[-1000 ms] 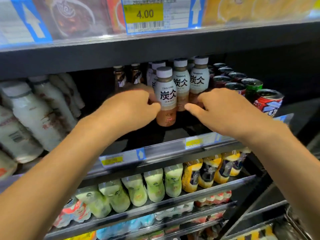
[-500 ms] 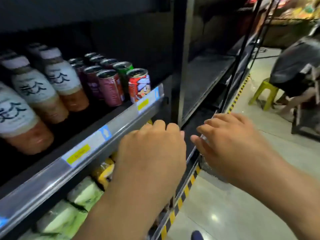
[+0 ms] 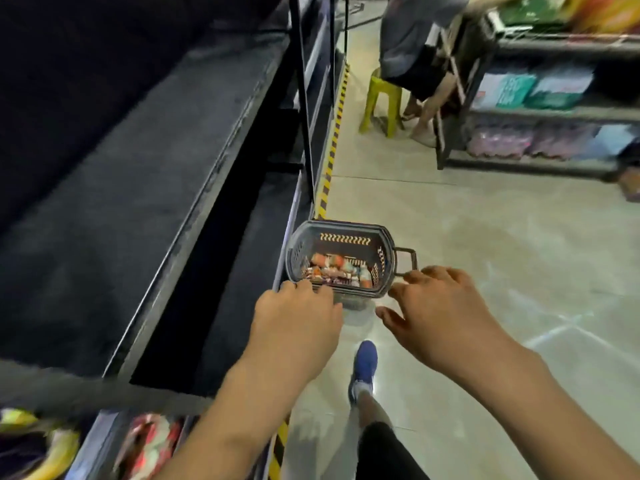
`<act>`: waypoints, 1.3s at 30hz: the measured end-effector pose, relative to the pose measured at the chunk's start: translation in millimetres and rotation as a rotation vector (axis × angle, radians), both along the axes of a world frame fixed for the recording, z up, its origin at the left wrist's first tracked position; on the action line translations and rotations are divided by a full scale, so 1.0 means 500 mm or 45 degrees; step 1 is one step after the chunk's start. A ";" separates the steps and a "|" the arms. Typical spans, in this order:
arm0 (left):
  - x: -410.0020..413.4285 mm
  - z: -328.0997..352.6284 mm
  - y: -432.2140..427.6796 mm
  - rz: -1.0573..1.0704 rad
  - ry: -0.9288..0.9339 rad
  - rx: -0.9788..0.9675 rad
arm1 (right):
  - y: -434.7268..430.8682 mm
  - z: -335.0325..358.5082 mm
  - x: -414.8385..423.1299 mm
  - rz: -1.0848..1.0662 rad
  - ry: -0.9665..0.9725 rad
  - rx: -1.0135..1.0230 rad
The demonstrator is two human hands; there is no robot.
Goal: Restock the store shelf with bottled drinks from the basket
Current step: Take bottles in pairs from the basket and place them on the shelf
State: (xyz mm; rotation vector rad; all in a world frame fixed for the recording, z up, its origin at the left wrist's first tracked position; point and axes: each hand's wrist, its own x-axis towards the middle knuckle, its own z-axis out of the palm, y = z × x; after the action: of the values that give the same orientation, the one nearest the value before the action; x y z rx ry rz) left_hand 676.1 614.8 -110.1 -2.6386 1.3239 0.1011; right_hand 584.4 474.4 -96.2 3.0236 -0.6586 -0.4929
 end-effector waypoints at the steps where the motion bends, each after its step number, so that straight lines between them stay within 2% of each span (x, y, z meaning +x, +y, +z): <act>1: 0.040 -0.028 -0.044 0.013 -0.035 0.002 | -0.045 -0.019 0.042 -0.011 0.018 0.029; 7: 0.278 -0.119 -0.309 0.201 0.196 0.134 | -0.297 -0.104 0.303 0.004 0.083 0.188; 11: 0.418 -0.164 -0.432 0.080 0.253 0.264 | -0.436 -0.159 0.423 -0.023 0.124 0.213; 12: 0.447 -0.184 -0.458 0.092 0.329 0.294 | -0.464 -0.180 0.450 -0.028 0.141 0.217; 14: 0.510 -0.245 -0.504 0.181 0.395 0.246 | -0.510 -0.231 0.504 -0.032 0.184 0.223; 17: 0.592 -0.363 -0.563 0.191 0.468 0.320 | -0.560 -0.342 0.582 -0.031 0.251 0.250; 23: 0.730 -0.679 -0.659 0.255 0.607 0.398 | -0.616 -0.688 0.705 -0.041 0.514 0.323; 27: 0.808 -0.955 -0.720 0.206 0.701 0.425 | -0.658 -0.977 0.761 -0.119 0.699 0.394; 32: 0.887 -1.324 -0.780 0.223 0.811 0.476 | -0.668 -1.349 0.793 -0.399 0.612 0.509; 36: 0.906 -1.570 -0.801 0.184 0.764 0.502 | -0.654 -1.606 0.799 -0.556 0.601 0.560; 39: 0.903 -1.707 -0.804 0.104 0.659 0.526 | -0.640 -1.763 0.795 -0.793 0.552 0.694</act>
State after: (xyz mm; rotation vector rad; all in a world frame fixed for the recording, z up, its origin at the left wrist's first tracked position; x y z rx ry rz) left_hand 1127.6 213.0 -963.4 -2.3804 1.1545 1.0102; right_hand 982.0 154.5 -977.9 2.8951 -1.6431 -1.5054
